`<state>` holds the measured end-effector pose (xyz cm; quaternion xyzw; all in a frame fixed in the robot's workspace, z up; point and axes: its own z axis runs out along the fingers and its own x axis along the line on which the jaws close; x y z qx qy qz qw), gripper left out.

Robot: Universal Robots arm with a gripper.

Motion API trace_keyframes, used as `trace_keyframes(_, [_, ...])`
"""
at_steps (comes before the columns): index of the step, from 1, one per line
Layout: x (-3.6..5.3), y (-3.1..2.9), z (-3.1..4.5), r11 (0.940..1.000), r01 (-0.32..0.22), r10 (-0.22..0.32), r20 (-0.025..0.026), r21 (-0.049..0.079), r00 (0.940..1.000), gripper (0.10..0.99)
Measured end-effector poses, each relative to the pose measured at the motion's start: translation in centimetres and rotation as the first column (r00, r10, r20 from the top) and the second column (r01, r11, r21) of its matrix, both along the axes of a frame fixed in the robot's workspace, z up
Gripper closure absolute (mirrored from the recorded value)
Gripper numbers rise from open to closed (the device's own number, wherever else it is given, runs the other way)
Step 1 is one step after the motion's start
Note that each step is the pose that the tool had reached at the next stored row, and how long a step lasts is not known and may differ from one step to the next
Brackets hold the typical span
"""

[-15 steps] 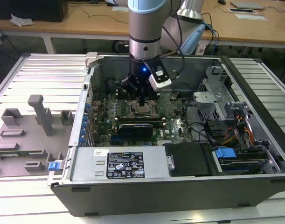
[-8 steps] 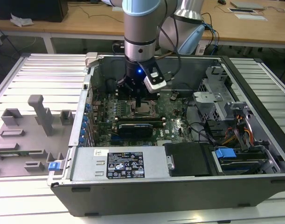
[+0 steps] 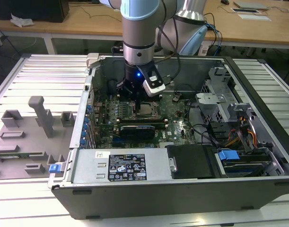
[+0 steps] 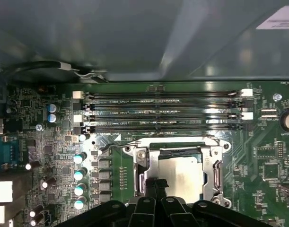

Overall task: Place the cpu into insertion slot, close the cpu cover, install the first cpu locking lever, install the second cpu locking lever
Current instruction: 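Close the cpu cover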

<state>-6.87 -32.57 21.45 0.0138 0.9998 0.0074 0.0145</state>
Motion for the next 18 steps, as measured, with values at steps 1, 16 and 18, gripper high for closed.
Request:
trace_keyframes(1, [-0.04, 0.00, -0.10, 1.0000, 0.000, 0.000, 0.0000, 0.000, 1.0000, 0.980])
trace_keyframes(16, [-0.33, 0.00, -0.66, 1.0000, 0.000, 0.000, -0.0002, 0.001, 1.0000, 0.980])
trace_keyframes(18, [-0.33, 0.00, -0.42, 1.0000, 0.000, 0.000, 0.0000, 0.001, 1.0000, 0.980])
